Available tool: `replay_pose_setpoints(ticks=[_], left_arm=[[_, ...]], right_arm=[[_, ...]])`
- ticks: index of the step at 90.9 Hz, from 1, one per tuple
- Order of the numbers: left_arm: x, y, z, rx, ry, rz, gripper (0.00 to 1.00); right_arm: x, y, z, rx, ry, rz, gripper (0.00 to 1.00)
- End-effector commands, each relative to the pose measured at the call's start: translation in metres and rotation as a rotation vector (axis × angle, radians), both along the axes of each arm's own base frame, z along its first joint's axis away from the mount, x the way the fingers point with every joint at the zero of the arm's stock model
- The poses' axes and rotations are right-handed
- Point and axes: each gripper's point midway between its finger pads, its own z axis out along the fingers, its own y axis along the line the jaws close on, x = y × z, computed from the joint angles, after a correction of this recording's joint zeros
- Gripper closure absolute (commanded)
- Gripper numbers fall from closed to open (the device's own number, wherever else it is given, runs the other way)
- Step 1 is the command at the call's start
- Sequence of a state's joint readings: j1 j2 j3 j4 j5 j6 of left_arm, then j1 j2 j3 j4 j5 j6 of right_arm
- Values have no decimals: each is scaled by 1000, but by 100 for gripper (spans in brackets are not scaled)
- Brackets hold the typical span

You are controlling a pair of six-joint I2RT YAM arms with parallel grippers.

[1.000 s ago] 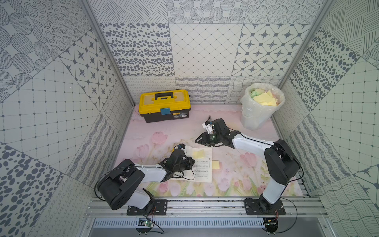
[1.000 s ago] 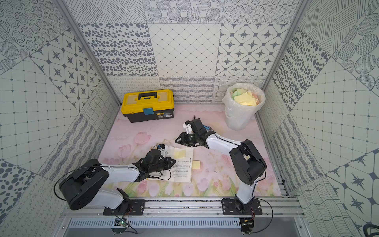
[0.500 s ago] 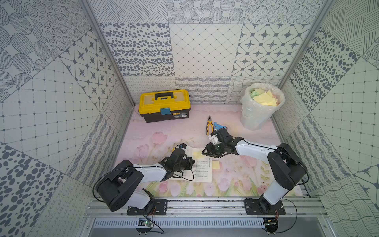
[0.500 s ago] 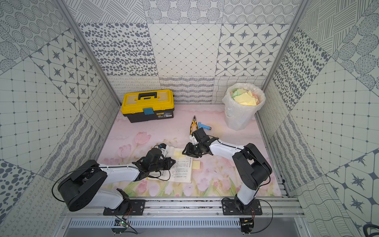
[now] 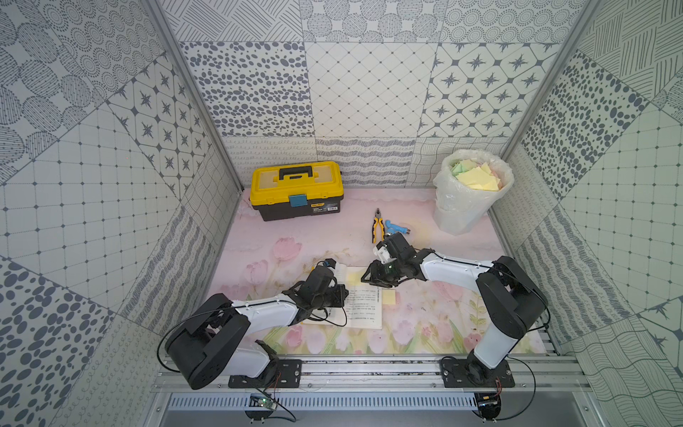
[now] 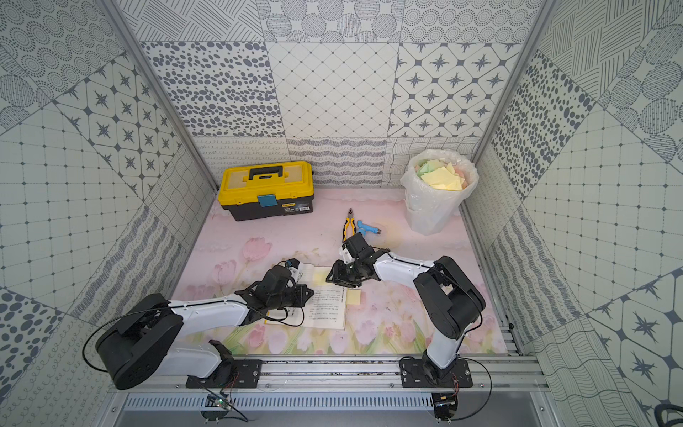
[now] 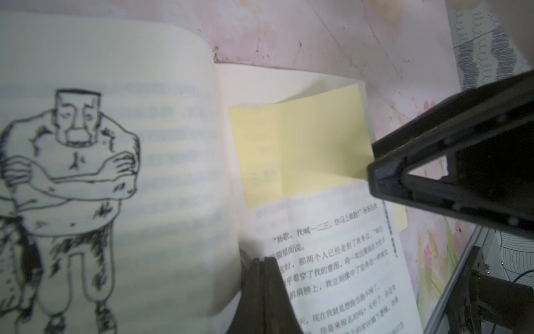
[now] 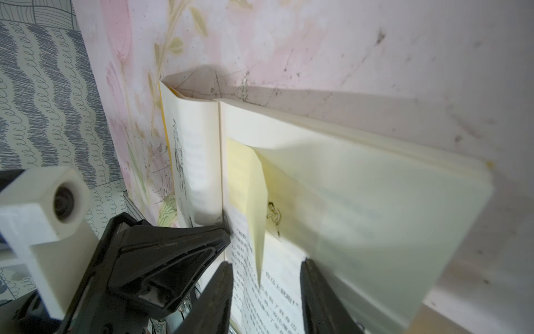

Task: Peel off the used sticky note
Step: Tear off the note from the book.

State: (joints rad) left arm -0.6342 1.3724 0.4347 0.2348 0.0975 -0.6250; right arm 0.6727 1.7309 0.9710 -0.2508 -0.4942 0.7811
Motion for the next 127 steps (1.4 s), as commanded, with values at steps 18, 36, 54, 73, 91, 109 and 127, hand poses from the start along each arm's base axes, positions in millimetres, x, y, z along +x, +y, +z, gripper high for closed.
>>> replay_pose_setpoints(ticks=[18, 36, 54, 73, 91, 109, 127], left_arm=[[-29, 28, -26, 178, 130, -41, 100], [-31, 27, -31, 185, 146, -50, 100], [-31, 30, -33, 199, 148, -43, 100], [-31, 31, -33, 206, 148, -39, 100], [-30, 32, -33, 212, 144, -36, 100], [-30, 33, -35, 219, 149, -31, 100], [-29, 33, -35, 221, 146, -30, 100]], right_arm=[[9, 16, 6, 60, -11, 3, 61], [10, 23, 5, 93, 4, 3, 67], [11, 27, 7, 112, 5, 3, 78], [13, 29, 11, 127, 2, 3, 97], [14, 31, 16, 139, -16, 9, 100], [16, 34, 20, 158, -31, 12, 100], [22, 40, 29, 218, -20, -25, 100]])
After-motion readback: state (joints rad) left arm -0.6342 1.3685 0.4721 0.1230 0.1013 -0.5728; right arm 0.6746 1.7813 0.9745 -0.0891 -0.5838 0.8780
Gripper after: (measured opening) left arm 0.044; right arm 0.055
